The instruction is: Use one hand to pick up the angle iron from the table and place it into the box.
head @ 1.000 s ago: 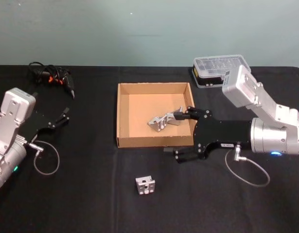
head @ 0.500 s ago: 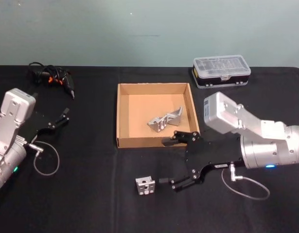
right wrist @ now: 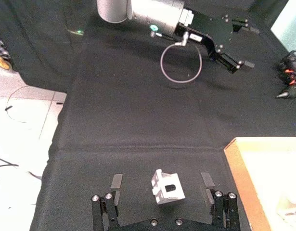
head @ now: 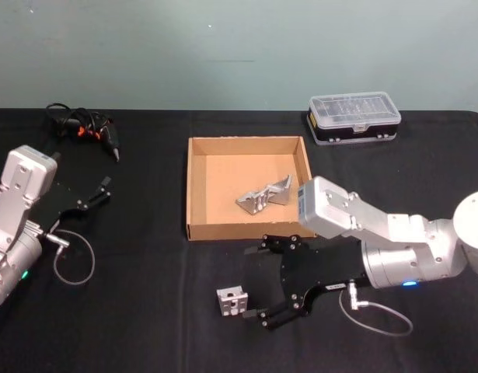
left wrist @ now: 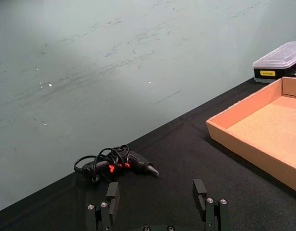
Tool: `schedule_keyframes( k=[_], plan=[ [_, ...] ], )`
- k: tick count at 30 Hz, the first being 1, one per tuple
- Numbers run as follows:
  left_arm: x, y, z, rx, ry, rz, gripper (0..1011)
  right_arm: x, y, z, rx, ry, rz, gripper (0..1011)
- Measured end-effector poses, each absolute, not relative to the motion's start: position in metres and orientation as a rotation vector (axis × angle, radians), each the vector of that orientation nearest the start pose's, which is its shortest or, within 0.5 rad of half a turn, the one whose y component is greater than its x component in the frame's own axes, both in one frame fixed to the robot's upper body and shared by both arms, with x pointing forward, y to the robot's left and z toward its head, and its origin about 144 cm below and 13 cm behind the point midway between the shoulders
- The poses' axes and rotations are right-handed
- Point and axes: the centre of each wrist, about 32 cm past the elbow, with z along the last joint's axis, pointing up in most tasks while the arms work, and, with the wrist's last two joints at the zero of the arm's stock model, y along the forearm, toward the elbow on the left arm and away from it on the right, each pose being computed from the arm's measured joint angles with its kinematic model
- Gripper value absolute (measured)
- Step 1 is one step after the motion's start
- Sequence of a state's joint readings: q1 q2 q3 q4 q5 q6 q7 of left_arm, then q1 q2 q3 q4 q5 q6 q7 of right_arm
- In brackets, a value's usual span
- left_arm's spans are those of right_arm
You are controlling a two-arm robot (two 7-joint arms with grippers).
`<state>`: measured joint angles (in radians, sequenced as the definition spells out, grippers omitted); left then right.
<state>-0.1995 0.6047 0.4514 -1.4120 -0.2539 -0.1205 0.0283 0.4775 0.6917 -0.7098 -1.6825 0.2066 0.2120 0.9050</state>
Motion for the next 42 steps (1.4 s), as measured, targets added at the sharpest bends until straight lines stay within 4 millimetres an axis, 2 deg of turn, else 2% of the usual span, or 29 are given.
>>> schedule_keyframes(
  k=[29, 42],
  plan=[
    [0.489, 0.310, 1.140, 0.304, -0.285, 1.248, 1000, 0.524, -0.211, 1.215, -0.628, -0.181, -0.121, 1003],
    [0.489, 0.310, 1.140, 0.304, -0.285, 1.248, 1000, 0.528, -0.206, 1.209, -0.629, -0.168, -0.117, 1003]
  ],
)
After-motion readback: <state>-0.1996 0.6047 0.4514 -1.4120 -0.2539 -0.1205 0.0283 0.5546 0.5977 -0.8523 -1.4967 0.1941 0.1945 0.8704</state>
